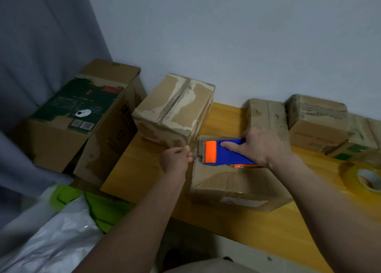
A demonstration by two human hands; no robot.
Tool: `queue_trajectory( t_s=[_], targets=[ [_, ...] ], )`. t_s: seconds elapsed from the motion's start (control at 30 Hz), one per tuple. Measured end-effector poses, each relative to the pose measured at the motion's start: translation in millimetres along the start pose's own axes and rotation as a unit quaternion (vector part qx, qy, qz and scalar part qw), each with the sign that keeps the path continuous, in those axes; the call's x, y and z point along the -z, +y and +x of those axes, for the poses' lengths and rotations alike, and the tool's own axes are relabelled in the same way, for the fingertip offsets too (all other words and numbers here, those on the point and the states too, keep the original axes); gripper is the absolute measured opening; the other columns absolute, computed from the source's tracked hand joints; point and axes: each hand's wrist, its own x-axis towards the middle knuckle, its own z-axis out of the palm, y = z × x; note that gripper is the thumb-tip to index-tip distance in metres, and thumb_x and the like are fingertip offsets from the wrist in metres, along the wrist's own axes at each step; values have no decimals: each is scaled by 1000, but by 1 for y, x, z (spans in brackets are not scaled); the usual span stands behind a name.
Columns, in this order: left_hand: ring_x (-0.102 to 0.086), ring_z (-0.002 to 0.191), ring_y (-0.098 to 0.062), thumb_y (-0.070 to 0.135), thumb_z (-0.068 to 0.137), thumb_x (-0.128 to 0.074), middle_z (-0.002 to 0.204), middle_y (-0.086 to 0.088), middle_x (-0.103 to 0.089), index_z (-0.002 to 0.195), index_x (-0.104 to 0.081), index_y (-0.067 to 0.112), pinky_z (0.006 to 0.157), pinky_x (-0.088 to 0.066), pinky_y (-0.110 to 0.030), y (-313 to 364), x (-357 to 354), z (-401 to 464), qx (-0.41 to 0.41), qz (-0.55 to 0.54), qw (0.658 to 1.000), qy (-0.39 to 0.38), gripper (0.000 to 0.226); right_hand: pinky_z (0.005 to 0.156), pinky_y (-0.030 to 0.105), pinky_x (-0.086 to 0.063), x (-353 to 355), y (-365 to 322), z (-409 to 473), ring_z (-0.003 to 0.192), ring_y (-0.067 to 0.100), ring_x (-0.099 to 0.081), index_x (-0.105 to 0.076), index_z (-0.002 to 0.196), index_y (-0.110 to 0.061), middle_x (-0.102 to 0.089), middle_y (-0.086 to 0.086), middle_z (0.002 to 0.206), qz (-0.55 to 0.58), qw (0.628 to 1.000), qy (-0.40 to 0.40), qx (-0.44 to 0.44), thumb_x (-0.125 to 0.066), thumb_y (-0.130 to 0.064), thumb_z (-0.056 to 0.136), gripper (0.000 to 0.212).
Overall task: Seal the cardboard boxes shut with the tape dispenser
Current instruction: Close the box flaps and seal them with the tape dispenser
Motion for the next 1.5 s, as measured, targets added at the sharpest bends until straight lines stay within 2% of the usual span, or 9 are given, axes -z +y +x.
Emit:
queue_trajectory(
  t_s=[0.43, 0.53, 0.67, 0.8, 0.87, 0.97, 1.2, 1.37, 1.5],
  targets=[
    [-64, 70, -13, 30, 92, -62, 83, -1, -72, 74, -70, 20, 55, -45, -24, -32, -14, 24, -26, 176, 984, 0, 23, 48, 26, -36, -21, -15, 29, 59, 14, -54, -53, 65, -19, -56, -2, 63, -68, 996, -33, -41, -40, -85, 73, 68],
    [-62, 93, -18, 43, 91, -60, 114, -2, -66, 106, -72, 19, 62, -47, -23, -43, -18, 26, -30, 255, 966, 1, 31, 52, 27, -41, -22, -16, 33, 60, 14, -56, -54, 66, -19, -58, -2, 63, -58, 996, -51, -49, -41, -85, 72, 67],
    [-48, 126, -31, 34, 91, -63, 146, -14, -40, 147, -31, 8, 91, -47, -35, -45, -9, 29, 73, 323, 943, -22, 69, 50, 26, -39, -23, -16, 34, 59, 14, -56, -54, 68, -18, -58, -1, 63, -60, 994, -67, -59, -42, -84, 73, 67],
    [-44, 131, -13, 3, 97, -45, 141, 3, -49, 145, -37, 23, 101, -41, -26, -51, -4, -1, -102, 161, 979, -73, 53, 52, 27, -40, -22, -15, 34, 57, 14, -54, -53, 62, -17, -56, -1, 58, -60, 995, -56, -48, -43, -83, 74, 68],
    [-36, 136, -7, 8, 101, -37, 148, 6, -40, 146, -36, 26, 108, -37, -27, -53, -1, -13, -198, 141, 959, -149, 49, 52, 28, -39, -20, -14, 34, 56, 15, -54, -53, 62, -17, -55, 0, 58, -55, 996, -58, -47, -43, -82, 74, 68],
    [-13, 143, -4, 18, 104, -30, 161, 9, -6, 155, -6, 27, 114, -23, -28, -59, 6, -14, -282, 272, 884, -255, 57, 51, 27, -40, -19, -12, 34, 57, 17, -56, -54, 62, -16, -57, 0, 59, -38, 997, -55, -49, -44, -82, 73, 68],
    [26, 143, -15, 37, 101, -18, 157, 10, 21, 150, 15, 27, 113, 11, -61, -63, 6, -9, -314, 588, 735, -120, 59, 55, 30, -43, -19, -13, 32, 59, 16, -56, -53, 64, -17, -56, -1, 59, -21, 997, -63, -35, -47, -83, 72, 66],
    [32, 140, -18, 36, 102, -17, 156, 12, 23, 150, 15, 31, 104, 18, -64, -61, -1, -16, -283, 611, 732, -104, 58, 65, 37, -52, -13, 0, 31, 65, 20, -58, -52, 66, -17, -56, 1, 65, 9, 995, -92, -39, -48, -86, 66, 69],
    [30, 141, -19, 35, 102, -22, 158, 14, 16, 149, 11, 37, 104, 18, -64, -58, -4, -20, -269, 588, 755, -108, 58, 50, 29, -39, -4, 21, 24, 59, 18, -55, -54, 66, -15, -57, 2, 62, 8, 994, -91, -59, -52, -86, 63, 72]
  ],
)
